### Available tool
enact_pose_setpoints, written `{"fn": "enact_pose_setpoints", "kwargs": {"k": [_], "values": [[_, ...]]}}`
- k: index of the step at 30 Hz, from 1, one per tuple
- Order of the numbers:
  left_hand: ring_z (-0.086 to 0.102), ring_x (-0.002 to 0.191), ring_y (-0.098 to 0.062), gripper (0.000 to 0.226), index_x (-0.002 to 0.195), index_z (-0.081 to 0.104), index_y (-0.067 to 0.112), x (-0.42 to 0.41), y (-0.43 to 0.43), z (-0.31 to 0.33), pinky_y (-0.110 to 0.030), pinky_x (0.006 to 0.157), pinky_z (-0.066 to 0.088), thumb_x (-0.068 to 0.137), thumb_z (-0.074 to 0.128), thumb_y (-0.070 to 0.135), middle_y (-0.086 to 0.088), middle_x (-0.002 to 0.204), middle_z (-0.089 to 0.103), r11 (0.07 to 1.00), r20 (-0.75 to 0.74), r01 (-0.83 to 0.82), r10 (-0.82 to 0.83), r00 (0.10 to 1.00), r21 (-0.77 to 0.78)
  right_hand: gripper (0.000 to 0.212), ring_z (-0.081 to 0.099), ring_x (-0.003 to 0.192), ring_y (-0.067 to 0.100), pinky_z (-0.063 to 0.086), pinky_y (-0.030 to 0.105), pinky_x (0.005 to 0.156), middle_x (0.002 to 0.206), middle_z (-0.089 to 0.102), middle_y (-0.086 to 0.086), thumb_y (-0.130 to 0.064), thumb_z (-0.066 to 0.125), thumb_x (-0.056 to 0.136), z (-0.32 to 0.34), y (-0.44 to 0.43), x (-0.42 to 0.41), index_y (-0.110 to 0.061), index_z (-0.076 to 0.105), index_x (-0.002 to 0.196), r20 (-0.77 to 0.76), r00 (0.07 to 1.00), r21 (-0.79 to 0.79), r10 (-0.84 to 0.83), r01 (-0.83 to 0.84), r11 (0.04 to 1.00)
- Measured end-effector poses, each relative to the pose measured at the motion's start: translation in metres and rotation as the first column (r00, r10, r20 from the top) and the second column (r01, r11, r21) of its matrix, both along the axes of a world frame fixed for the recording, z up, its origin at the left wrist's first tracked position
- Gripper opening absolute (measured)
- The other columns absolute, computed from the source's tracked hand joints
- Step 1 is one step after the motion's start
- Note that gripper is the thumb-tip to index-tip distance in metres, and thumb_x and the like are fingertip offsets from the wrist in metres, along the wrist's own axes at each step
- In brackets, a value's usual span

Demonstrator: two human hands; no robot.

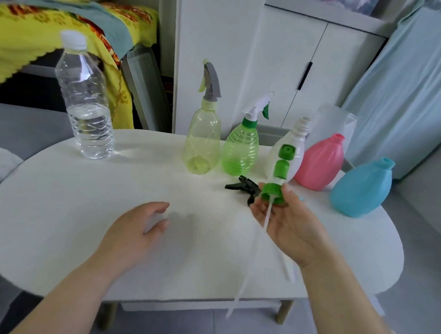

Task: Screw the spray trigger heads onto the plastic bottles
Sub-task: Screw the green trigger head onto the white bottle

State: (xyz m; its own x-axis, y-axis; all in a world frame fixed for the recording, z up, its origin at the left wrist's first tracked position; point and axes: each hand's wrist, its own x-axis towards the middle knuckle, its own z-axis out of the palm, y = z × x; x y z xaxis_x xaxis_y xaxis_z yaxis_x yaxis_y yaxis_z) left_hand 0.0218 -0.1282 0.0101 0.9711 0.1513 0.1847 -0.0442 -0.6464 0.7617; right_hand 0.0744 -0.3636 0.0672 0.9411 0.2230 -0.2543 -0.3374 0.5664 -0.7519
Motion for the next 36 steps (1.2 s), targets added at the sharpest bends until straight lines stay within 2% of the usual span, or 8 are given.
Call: {"fn": "enact_pose_setpoints", "kwargs": {"k": [6,10,12,15,17,28,33,36], "values": [[0.046,0.101,-0.003,0.025,0.108,0.059,0.019,0.006,-0.046,0.004,-0.003,0.077,0.026,0.084,0.056,0.014,0.016,0.103,0.053,0.994,0.023,0.103,-0.104,0.994,0.018,0.026,0.07,0.067,0.011,0.058,0.025,0.065,0.066,0.071,-0.001,-0.024,0.049,0.073,0.003,-0.057,-0.008,-0.016,0.072,0.063,0.128,0.99,0.033,-0.063,0.06,0.998],[0.044,0.089,0.013,0.027,0.11,0.058,0.024,0.035,-0.087,0.025,0.011,0.071,0.024,0.084,0.056,0.018,0.028,0.096,0.05,0.989,0.064,0.147,-0.146,0.987,-0.014,0.025,0.067,0.058,0.008,0.058,0.023,0.06,0.059,0.068,-0.004,-0.019,0.042,0.091,0.002,-0.082,0.007,-0.015,0.061,0.075,0.12,0.968,0.009,-0.22,0.22,0.975],[0.045,0.089,0.014,0.034,0.117,0.053,0.023,0.059,-0.113,0.04,0.007,0.074,0.026,0.083,0.057,0.018,0.025,0.101,0.051,0.985,0.119,0.171,-0.166,0.979,-0.034,0.022,0.063,0.049,0.007,0.057,0.022,0.055,0.058,0.064,-0.002,-0.021,0.043,0.092,0.001,-0.092,0.017,-0.013,0.056,0.076,0.093,0.944,-0.016,-0.317,0.32,0.947],[0.041,0.121,-0.009,0.056,0.132,0.033,0.019,0.099,-0.154,0.058,-0.012,0.095,0.023,0.082,0.058,0.017,0.003,0.133,0.044,0.981,0.187,0.19,-0.178,0.966,-0.045,0.018,0.057,0.041,0.006,0.055,0.023,0.051,0.069,0.054,0.002,-0.022,0.044,0.092,-0.003,-0.109,0.027,-0.013,0.053,0.079,0.088,0.892,-0.092,-0.443,0.45,0.888],[0.029,0.131,-0.018,0.07,0.138,0.02,0.016,0.123,-0.181,0.065,-0.012,0.095,0.017,0.08,0.059,0.016,-0.006,0.144,0.031,0.985,0.214,0.175,-0.172,0.961,0.005,0.017,0.056,0.04,0.005,0.054,0.027,0.056,0.071,0.053,0.002,-0.022,0.045,0.092,-0.007,-0.115,0.029,-0.014,0.052,0.08,0.091,0.885,-0.088,-0.456,0.464,0.882],[0.019,0.137,-0.025,0.082,0.14,0.006,0.008,0.188,-0.223,0.073,-0.033,0.109,0.019,0.08,0.061,0.022,-0.013,0.149,0.019,0.997,0.188,0.075,-0.073,0.979,-0.005,0.019,0.065,0.059,0.008,0.056,0.023,0.057,0.068,0.068,-0.003,-0.013,0.04,0.091,-0.027,-0.111,0.036,-0.013,0.059,0.088,0.11,0.934,0.029,-0.34,0.339,0.94],[0.028,0.134,-0.027,0.096,0.139,0.008,0.006,0.197,-0.221,0.066,-0.038,0.107,0.026,0.071,0.071,0.031,-0.014,0.147,0.027,0.995,0.075,0.072,-0.068,0.995,-0.062,0.015,0.068,0.07,0.008,0.051,0.026,0.068,0.081,0.069,-0.004,-0.019,0.045,0.09,-0.029,-0.117,0.035,-0.017,0.06,0.089,0.131,0.902,0.043,-0.412,0.41,0.911],[0.038,0.126,-0.028,0.093,0.134,0.019,0.009,0.202,-0.222,0.059,-0.039,0.103,0.034,0.064,0.077,0.027,-0.012,0.138,0.038,0.991,0.055,0.101,-0.096,0.994,-0.092,0.018,0.068,0.073,0.006,0.052,0.023,0.067,0.076,0.072,-0.01,-0.026,0.055,0.073,-0.027,-0.122,0.033,-0.021,0.061,0.089,0.153,0.91,0.103,-0.385,0.373,0.922]]}}
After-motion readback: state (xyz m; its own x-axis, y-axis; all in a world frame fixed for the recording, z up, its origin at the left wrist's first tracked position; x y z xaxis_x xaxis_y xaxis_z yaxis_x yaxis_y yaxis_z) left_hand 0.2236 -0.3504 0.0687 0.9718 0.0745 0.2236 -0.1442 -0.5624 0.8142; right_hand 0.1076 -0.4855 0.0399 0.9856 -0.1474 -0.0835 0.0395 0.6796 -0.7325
